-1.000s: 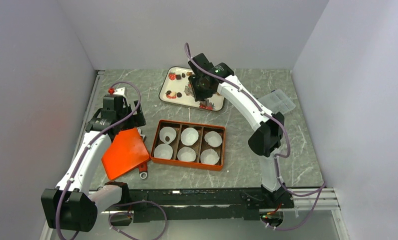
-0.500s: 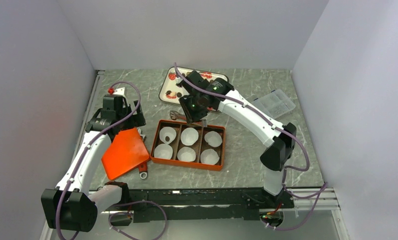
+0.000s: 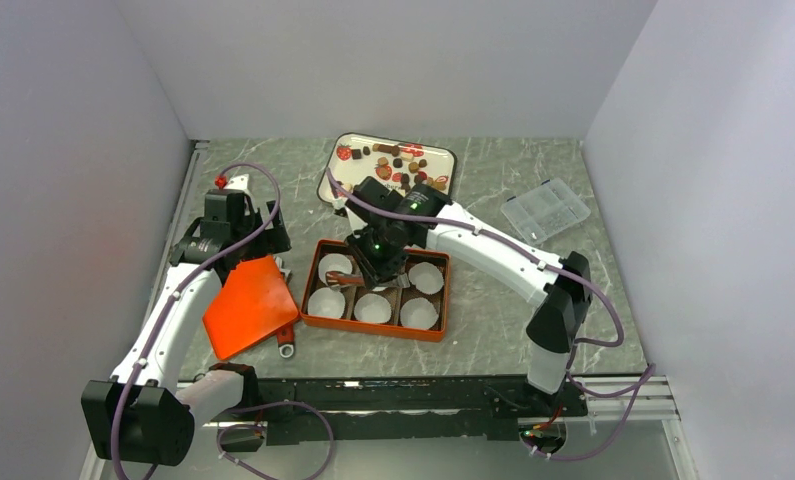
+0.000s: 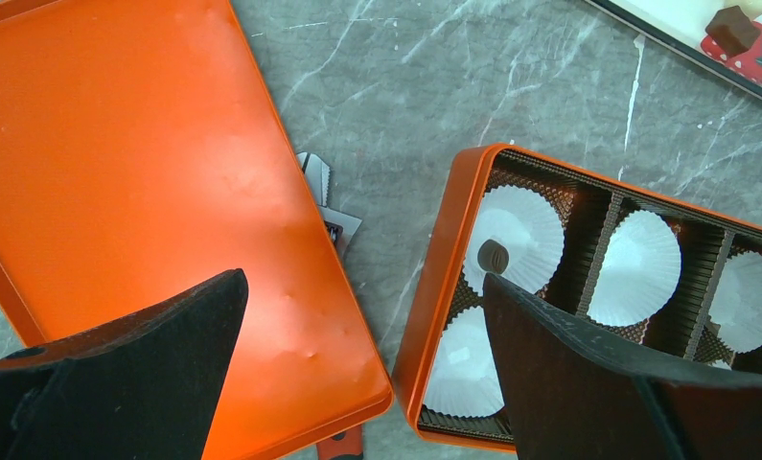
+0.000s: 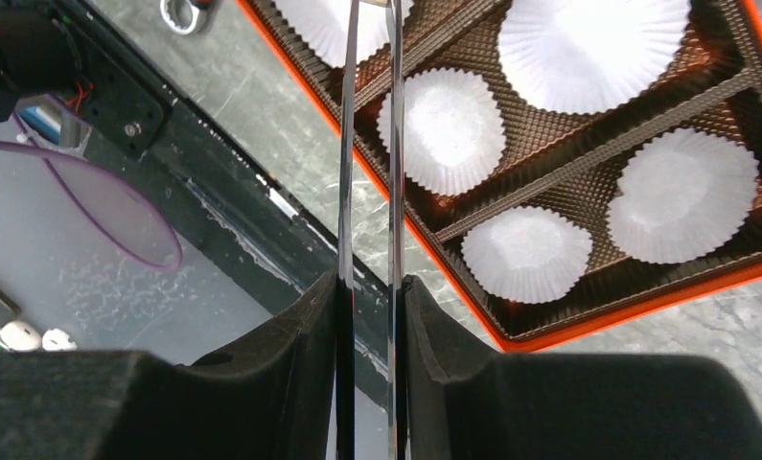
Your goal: Pack the chocolate
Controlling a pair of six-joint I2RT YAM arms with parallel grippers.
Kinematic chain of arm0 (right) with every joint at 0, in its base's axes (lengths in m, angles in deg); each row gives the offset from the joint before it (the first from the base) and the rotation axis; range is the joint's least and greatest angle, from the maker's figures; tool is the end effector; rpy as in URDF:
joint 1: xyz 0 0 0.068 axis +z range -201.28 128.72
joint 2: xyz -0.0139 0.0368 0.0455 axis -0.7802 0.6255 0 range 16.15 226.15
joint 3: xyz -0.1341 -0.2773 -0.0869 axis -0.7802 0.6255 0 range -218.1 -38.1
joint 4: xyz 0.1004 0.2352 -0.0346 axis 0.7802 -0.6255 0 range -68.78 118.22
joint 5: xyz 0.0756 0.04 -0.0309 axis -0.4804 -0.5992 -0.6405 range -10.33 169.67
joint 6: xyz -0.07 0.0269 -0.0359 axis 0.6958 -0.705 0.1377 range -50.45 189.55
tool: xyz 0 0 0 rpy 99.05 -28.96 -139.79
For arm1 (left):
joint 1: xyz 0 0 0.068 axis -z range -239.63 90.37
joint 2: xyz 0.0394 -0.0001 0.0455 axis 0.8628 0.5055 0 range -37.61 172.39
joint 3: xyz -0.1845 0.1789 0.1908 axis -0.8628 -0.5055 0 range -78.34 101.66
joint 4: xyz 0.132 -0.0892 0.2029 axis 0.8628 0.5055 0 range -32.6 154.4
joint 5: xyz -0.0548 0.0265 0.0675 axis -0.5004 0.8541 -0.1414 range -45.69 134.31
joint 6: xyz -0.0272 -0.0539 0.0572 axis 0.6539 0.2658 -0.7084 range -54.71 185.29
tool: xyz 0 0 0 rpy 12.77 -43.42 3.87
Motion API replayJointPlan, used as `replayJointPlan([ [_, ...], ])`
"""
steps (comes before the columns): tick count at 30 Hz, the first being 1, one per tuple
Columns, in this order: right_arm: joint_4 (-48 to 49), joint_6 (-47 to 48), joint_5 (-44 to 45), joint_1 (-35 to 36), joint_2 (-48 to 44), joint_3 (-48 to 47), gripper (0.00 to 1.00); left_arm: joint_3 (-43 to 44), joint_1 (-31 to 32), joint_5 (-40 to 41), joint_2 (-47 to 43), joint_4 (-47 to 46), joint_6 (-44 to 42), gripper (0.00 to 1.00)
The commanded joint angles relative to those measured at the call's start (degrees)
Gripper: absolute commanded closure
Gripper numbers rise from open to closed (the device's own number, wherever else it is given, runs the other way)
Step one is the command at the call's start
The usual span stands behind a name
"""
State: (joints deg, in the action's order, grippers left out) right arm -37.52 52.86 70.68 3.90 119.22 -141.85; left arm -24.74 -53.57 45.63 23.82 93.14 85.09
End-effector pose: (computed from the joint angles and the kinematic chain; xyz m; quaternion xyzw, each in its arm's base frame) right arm 0.2151 0.3289 0.3487 -0.3368 0.9134 0.1883 0.1293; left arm 0.2229 -0.0219 0.3136 -0.1144 0.9118 -0.0779 0.3865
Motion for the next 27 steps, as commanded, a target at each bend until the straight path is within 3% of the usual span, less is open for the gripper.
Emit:
replayJointPlan([
  [1, 2.49, 0.18, -1.84, 0.97, -1.78, 0.97, 0.81, -0.30, -0.25, 0.00, -1.14, -1.87, 0.25, 0.01],
  [27, 4.21, 1.13, -3.48, 1.79, 2.04, 0.91, 0.67, -0.41, -0.26, -0.29, -1.05, -1.87, 0.04, 0.01],
])
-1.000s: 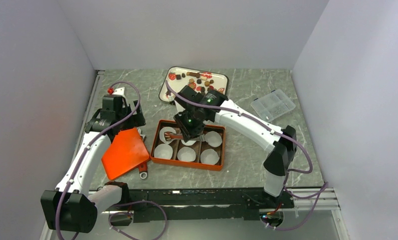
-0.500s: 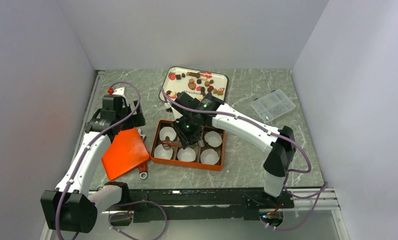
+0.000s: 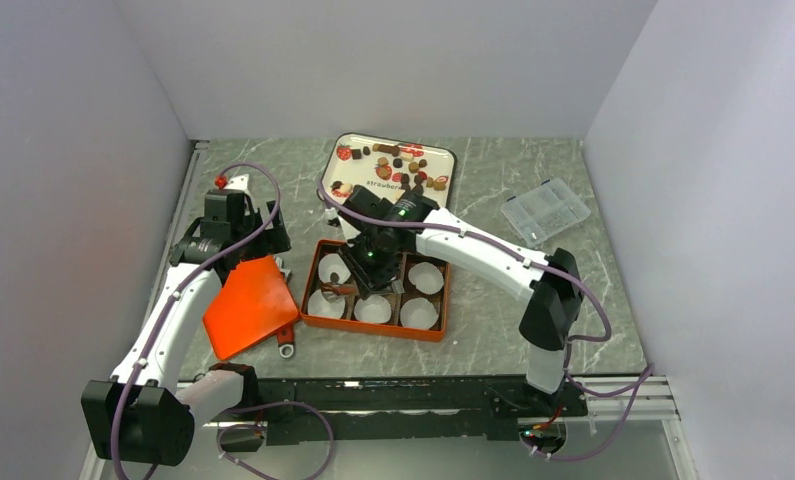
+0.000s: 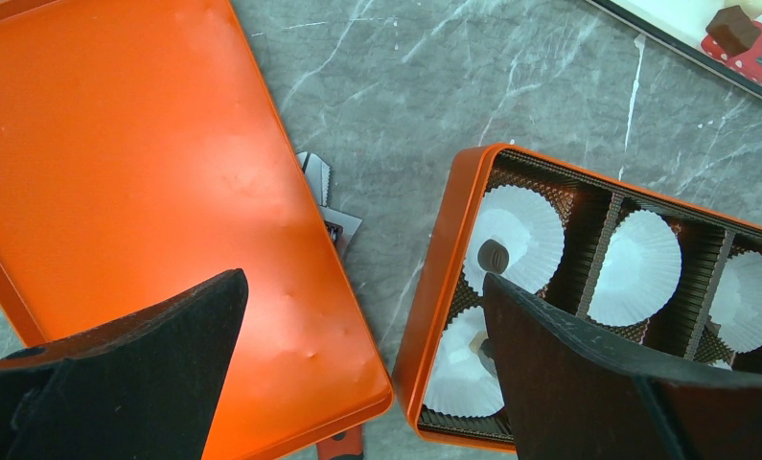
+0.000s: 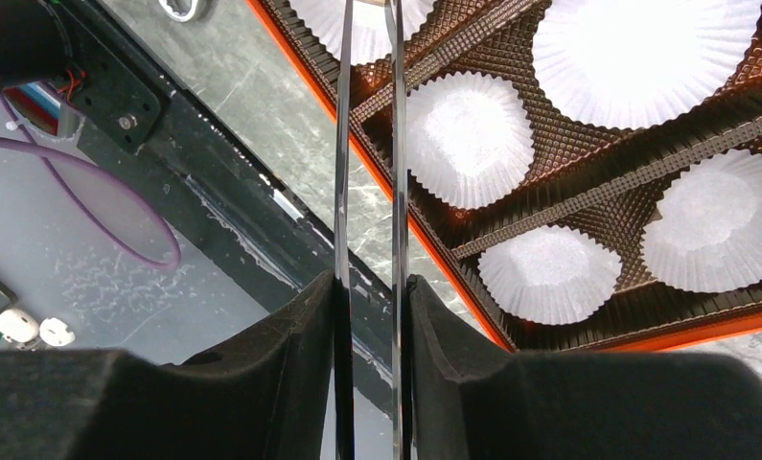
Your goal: Pack the chocolate
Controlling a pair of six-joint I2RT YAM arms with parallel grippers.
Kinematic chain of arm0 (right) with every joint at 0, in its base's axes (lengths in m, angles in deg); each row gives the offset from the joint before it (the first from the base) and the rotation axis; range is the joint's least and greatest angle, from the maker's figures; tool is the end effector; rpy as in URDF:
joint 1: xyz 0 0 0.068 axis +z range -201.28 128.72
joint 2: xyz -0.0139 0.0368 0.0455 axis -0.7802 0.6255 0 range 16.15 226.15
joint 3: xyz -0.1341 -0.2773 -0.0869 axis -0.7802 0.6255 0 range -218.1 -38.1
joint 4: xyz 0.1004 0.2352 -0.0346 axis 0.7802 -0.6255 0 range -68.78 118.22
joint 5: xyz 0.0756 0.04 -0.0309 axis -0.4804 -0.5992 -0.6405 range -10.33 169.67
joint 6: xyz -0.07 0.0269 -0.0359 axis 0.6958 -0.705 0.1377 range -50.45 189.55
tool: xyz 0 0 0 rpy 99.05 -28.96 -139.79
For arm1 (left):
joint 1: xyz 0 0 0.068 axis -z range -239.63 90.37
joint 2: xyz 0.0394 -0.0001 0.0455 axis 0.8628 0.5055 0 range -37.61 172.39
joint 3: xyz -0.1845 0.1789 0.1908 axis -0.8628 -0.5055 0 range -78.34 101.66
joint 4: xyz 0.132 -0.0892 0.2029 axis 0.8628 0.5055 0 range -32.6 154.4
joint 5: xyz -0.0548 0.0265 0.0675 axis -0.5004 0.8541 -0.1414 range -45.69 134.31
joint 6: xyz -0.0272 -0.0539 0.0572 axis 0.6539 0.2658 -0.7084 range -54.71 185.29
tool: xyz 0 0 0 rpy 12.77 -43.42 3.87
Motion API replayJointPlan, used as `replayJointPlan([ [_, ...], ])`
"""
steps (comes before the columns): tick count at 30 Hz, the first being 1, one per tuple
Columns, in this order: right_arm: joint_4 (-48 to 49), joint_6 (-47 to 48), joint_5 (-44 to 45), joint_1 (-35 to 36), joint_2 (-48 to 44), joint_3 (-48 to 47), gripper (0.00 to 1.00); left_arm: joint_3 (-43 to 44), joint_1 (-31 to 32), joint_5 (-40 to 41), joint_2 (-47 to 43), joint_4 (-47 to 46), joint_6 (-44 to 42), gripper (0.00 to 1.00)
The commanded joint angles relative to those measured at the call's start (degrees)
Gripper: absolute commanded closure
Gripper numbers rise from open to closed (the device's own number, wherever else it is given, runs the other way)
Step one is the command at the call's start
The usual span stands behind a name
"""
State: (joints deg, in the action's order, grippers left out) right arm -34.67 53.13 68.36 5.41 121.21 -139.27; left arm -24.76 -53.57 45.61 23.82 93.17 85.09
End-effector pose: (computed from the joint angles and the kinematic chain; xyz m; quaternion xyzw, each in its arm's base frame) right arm 0.2097 0.3449 0.3253 -0.3541 0.9084 0.1969 0.1033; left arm 0.2228 -0.0219 0.3134 -0.1143 0.9120 -0.0779 0.3861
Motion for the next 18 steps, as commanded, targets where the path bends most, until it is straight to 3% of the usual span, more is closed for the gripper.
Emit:
replayJointPlan([
  [1, 1.29, 0.87, -1.17, 0.34, 0.06, -1.73, 0.66, -0.34, -0.26, -0.29, -1.09, -1.93, -0.01, 0.01],
  [8, 1.15, 1.05, -1.86, 0.27, -0.30, -1.95, 0.58, -0.27, -0.29, -0.26, -1.11, -1.93, -0.10, 0.00],
  [18, -1.76, 1.30, 2.87, -5.29, -1.50, -9.15, 0.59, -0.43, -0.35, -0.29, -1.55, -2.14, 0.03, 0.01],
])
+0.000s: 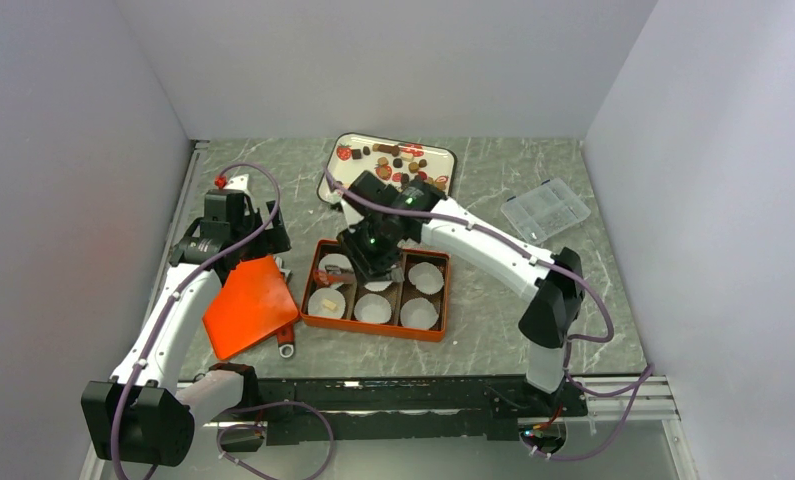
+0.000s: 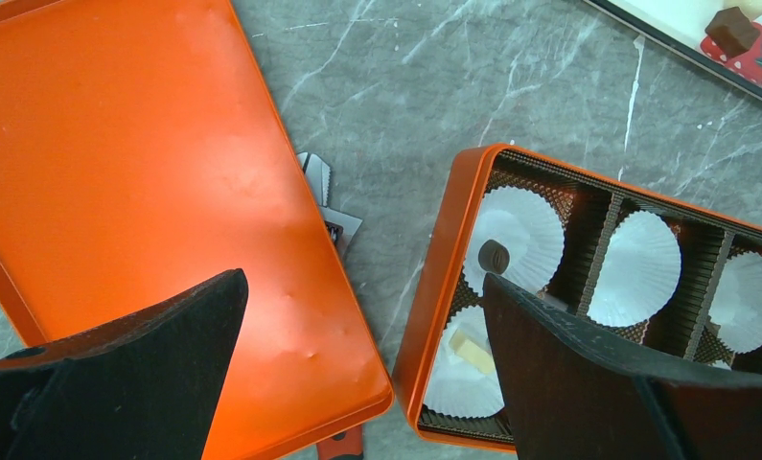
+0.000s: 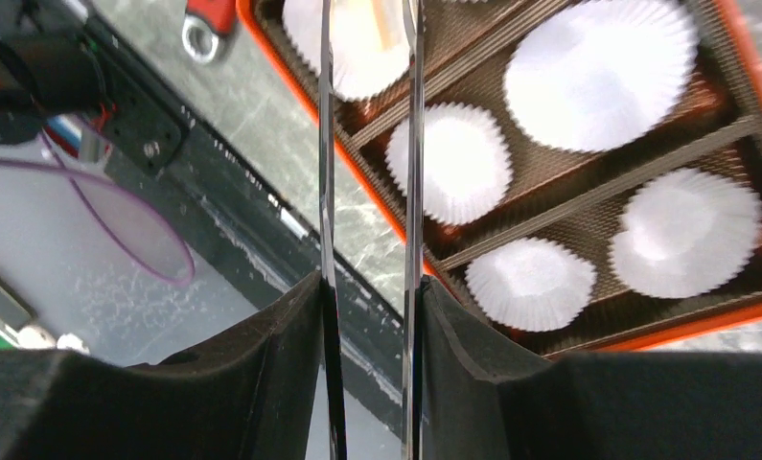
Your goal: Pack the chocolate
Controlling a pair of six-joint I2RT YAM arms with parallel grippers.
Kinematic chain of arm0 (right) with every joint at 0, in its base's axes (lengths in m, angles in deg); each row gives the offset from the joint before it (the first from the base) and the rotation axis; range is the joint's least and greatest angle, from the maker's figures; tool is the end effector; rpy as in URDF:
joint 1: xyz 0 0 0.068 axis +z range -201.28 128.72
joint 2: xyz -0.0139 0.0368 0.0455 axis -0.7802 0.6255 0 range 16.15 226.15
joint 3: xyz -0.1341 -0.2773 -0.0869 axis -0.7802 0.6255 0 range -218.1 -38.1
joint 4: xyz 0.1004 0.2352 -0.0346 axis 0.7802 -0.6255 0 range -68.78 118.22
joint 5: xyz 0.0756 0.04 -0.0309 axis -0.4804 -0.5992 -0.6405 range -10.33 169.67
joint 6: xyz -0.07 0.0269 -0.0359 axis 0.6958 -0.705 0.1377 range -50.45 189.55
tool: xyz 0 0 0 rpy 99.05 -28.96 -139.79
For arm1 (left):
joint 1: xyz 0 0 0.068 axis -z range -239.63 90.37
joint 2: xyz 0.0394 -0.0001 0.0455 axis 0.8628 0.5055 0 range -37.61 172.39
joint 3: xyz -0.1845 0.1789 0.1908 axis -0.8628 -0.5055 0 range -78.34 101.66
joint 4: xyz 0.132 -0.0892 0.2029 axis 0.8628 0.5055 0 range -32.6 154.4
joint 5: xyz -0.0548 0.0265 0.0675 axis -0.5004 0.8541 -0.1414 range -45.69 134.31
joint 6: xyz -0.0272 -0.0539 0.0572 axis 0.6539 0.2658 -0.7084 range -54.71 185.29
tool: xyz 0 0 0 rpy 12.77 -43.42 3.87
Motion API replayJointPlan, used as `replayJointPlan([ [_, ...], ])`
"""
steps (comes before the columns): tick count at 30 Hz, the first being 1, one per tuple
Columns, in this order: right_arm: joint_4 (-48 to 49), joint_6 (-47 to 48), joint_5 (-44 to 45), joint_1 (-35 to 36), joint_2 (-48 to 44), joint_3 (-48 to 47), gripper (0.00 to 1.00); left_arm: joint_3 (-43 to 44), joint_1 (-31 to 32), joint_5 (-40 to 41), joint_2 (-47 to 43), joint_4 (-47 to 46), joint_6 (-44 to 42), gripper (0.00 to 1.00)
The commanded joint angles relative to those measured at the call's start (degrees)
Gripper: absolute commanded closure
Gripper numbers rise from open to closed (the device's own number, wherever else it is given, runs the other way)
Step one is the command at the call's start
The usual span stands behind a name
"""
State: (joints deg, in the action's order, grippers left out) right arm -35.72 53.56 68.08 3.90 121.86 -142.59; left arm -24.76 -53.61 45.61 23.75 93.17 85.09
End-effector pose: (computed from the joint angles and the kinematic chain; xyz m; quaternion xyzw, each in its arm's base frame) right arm 0.2212 0.3434 0.3375 -0.3463 0.9081 0.2048 0.1166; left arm 0.2226 -0.0217 0.3137 -0.1146 0.9117 -0.0779 0.3867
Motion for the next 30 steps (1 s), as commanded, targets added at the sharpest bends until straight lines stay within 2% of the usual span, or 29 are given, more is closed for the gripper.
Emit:
replayJointPlan([
  [1, -0.72, 0.83, 3.43, -4.99, -2.13, -6.43, 0.59, -0.52, -0.31, -0.47, -1.61, -2.31, 0.07, 0.01],
  [9, -0.85, -0.44, 12.09, -13.29, 1.37, -12.98, 0.59, -0.59, -0.31, -1.64, -1.07, -2.59, 0.24, 0.01],
  [15, -0.42, -1.05, 16.91, -18.65, 4.38, -14.26, 0.59, -0.59, -0.31, -2.39, -0.81, -2.72, 0.25, 0.00],
  [24, -0.07, -0.54, 17.79, -21.80, 10.98, -18.36, 0.59, -0.58, -0.31, -2.95, -0.37, -2.80, 0.25, 0.00],
  [30, -2.62, -0.31, 19.45, -22.46, 17.17, -25.79, 0.59, -0.56, -0.34, -3.23, 0.03, -2.79, 0.16, 0.01],
])
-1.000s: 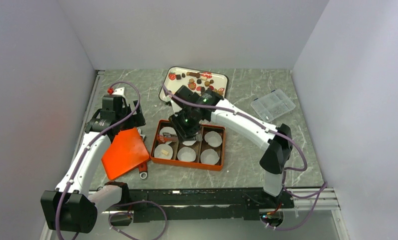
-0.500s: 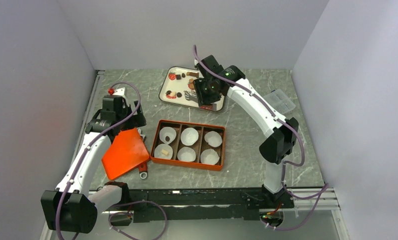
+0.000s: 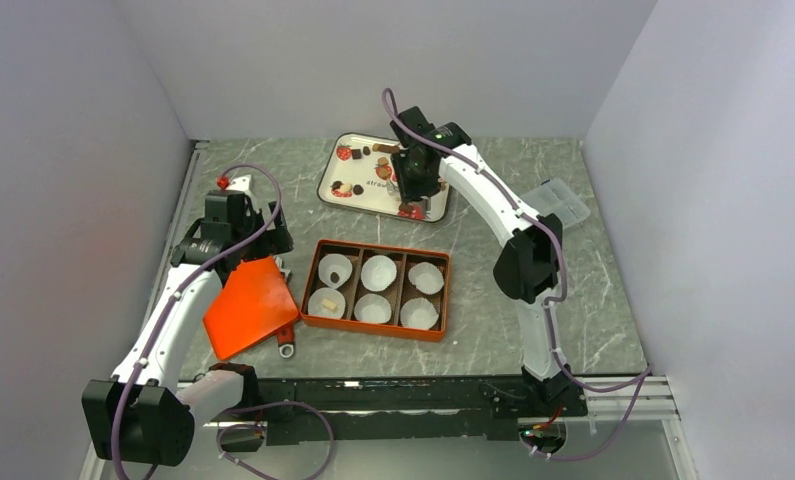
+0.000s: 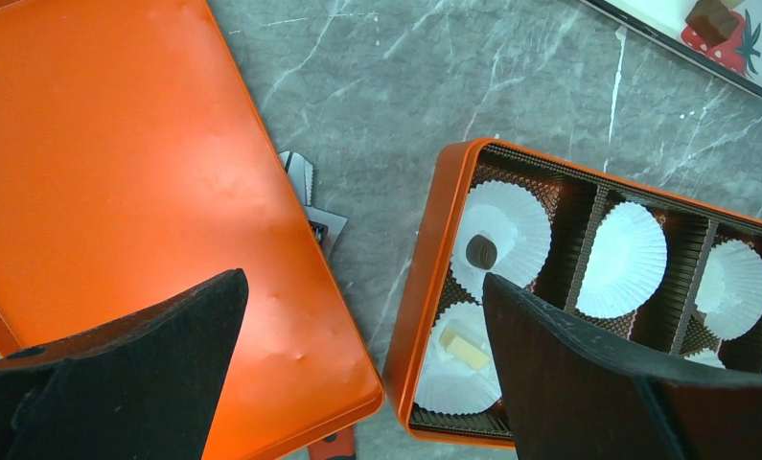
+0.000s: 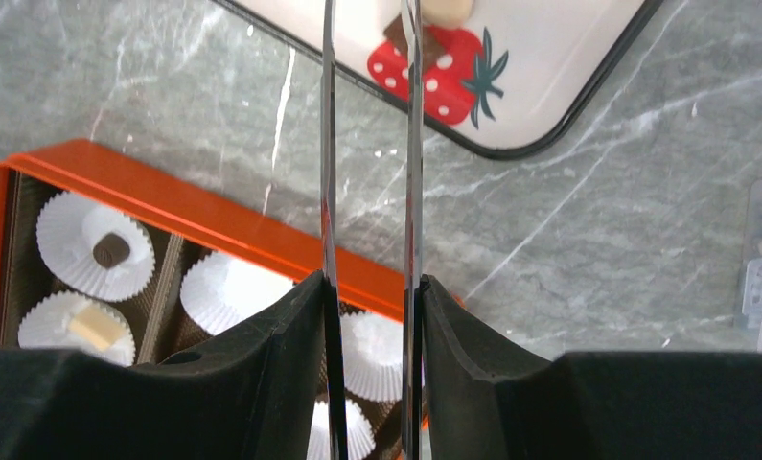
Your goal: Pack the chocolate
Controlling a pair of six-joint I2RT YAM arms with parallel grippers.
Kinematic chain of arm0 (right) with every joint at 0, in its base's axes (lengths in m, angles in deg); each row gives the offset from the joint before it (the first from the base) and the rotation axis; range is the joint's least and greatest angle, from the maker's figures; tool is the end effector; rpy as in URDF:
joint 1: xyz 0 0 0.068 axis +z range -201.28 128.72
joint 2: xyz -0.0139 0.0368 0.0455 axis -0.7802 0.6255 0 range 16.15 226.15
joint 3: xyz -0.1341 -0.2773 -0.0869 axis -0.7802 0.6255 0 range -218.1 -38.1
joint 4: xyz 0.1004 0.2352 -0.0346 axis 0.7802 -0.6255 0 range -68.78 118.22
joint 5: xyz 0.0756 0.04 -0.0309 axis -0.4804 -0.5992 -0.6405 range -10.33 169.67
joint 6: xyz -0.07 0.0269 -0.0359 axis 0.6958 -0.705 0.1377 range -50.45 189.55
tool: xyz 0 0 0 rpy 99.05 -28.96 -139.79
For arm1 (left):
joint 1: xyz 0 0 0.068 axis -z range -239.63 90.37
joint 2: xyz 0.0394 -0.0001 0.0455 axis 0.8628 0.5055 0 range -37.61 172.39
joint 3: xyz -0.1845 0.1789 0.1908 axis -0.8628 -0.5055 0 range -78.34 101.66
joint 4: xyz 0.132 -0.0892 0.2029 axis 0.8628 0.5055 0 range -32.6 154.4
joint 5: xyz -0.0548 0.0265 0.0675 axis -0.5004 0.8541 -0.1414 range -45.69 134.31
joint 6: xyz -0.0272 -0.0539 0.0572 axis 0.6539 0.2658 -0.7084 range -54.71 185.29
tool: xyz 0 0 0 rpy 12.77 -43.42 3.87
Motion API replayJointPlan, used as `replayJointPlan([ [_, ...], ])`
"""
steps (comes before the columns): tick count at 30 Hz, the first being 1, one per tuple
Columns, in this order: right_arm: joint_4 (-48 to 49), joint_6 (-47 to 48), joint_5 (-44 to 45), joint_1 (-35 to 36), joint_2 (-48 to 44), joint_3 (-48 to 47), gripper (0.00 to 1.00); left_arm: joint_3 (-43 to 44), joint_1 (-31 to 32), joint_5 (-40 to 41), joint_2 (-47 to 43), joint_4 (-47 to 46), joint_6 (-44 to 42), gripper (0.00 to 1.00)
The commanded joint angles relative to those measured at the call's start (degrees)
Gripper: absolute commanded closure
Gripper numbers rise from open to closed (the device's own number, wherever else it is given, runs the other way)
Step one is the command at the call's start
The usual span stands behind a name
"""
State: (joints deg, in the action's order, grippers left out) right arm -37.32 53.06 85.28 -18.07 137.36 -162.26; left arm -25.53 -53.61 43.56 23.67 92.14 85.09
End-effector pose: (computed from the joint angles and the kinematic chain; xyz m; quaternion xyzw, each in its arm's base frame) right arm 0.4117 0.2609 0.3233 -0.1296 0.9617 0.0564 0.2347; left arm 0.2228 -0.0243 0.3111 -0.1075 0.9115 -0.0946 0.3857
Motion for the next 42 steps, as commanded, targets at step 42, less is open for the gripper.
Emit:
replayJointPlan([
  [42, -0.47, -0.83, 3.01, -0.70, 7.85, -6.79, 0.60, 0.26, -0.75, -1.62, 0.43, -1.69, 0.07, 0.01],
])
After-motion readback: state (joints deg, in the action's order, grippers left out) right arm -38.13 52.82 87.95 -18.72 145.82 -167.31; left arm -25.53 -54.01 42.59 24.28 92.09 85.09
